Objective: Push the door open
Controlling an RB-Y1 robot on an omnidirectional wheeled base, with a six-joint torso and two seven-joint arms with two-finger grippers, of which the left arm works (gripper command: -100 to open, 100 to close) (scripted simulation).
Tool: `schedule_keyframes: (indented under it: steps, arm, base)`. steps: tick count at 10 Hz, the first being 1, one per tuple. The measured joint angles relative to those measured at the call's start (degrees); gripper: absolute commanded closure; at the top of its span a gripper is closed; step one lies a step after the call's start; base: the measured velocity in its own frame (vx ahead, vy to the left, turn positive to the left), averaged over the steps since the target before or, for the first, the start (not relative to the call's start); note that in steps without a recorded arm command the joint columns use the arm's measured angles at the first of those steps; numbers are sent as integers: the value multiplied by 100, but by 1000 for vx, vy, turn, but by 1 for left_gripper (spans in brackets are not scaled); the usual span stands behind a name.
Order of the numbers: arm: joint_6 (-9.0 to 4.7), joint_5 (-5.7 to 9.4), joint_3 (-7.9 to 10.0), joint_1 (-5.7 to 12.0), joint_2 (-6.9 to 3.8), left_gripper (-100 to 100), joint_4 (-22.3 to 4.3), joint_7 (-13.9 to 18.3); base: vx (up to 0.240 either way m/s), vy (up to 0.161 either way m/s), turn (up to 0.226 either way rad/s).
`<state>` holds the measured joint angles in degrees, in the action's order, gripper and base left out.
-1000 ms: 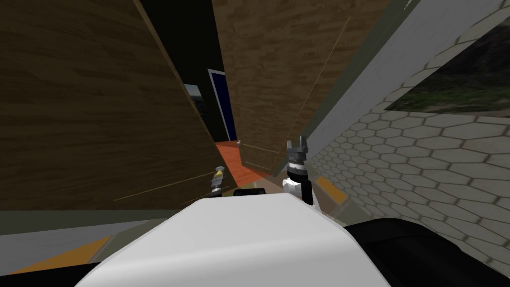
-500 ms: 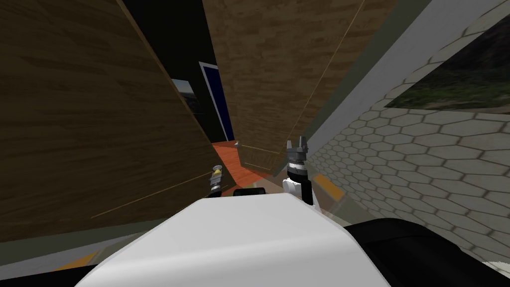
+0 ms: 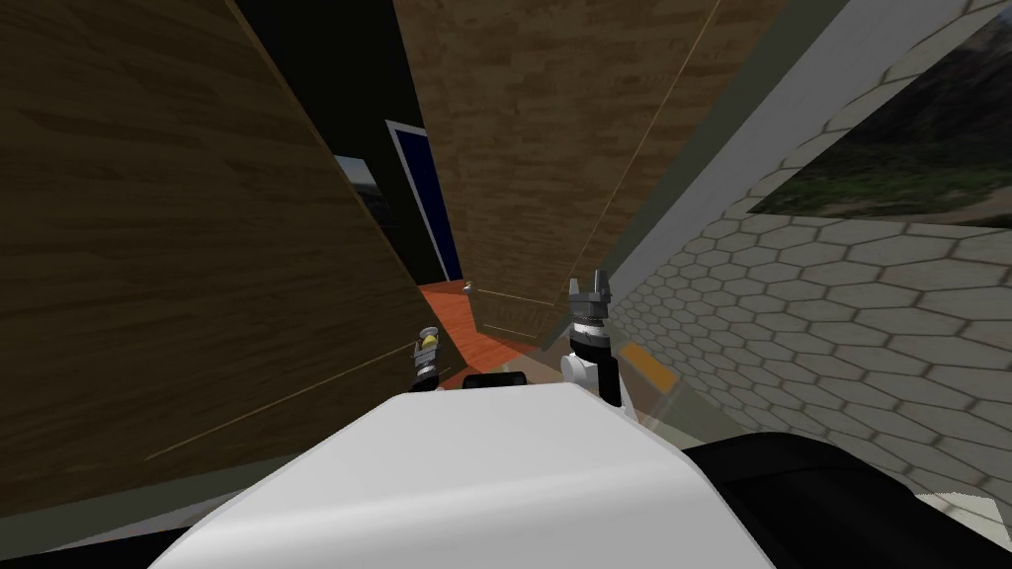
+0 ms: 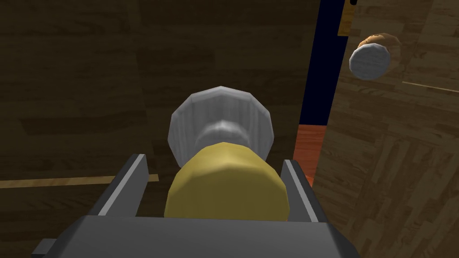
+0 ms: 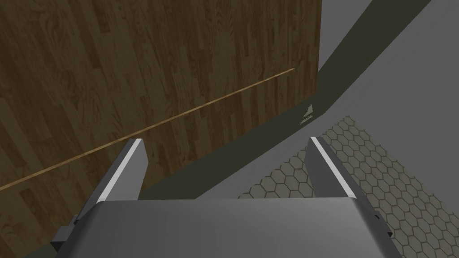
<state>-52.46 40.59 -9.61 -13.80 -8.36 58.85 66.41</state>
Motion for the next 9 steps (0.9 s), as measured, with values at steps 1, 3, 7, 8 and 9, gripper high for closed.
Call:
schedule_keyframes:
  steps: [1, 3, 7, 8, 9]
  arm:
    - [98, 60, 105, -38, 38, 100, 187, -128]
    - [81, 92, 178, 64, 31, 100, 106, -148]
    - [-122, 218, 473, 332, 172, 100, -284, -249]
    - [-152, 240, 522, 360, 181, 100, -309, -259]
    - [-125, 249, 538, 298, 196, 100, -185, -303]
  base:
    - [55, 32, -48]
    - [29, 17, -30]
    - [55, 35, -75]
    - [29, 14, -10]
    - [29, 25, -59]
